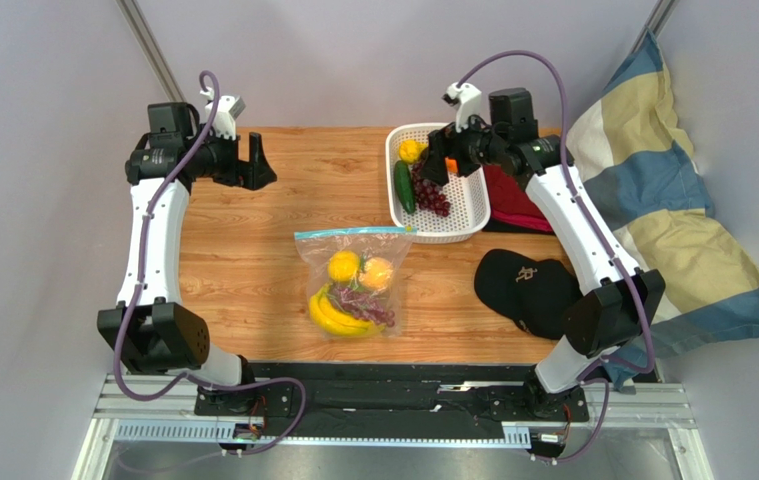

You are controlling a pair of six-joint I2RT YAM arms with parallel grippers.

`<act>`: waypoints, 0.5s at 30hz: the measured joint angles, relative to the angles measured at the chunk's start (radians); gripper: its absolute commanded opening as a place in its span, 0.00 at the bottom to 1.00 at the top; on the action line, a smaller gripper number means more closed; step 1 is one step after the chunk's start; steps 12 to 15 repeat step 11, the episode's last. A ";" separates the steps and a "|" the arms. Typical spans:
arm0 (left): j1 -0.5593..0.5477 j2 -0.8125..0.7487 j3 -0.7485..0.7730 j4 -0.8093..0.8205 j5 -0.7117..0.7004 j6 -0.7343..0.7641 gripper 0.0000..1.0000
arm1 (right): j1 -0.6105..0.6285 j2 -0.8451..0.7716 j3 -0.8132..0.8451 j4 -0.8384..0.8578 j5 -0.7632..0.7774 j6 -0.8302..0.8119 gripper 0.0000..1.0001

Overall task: Place the food in the zip-top bag and seal the zipper
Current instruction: Reset both arms

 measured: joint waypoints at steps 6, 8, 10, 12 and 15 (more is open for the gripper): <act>-0.002 0.108 -0.011 -0.008 -0.113 -0.042 0.99 | -0.111 -0.058 -0.146 0.058 0.043 0.145 0.95; -0.007 0.121 -0.044 -0.005 -0.139 -0.051 0.99 | -0.143 -0.069 -0.196 0.063 0.050 0.171 0.95; -0.013 0.122 -0.073 -0.004 -0.161 -0.054 0.99 | -0.164 -0.074 -0.222 0.064 0.056 0.186 0.95; -0.019 0.122 -0.084 -0.003 -0.169 -0.055 0.99 | -0.172 -0.076 -0.233 0.065 0.060 0.190 0.95; -0.019 0.122 -0.084 -0.003 -0.169 -0.055 0.99 | -0.172 -0.076 -0.233 0.065 0.060 0.190 0.95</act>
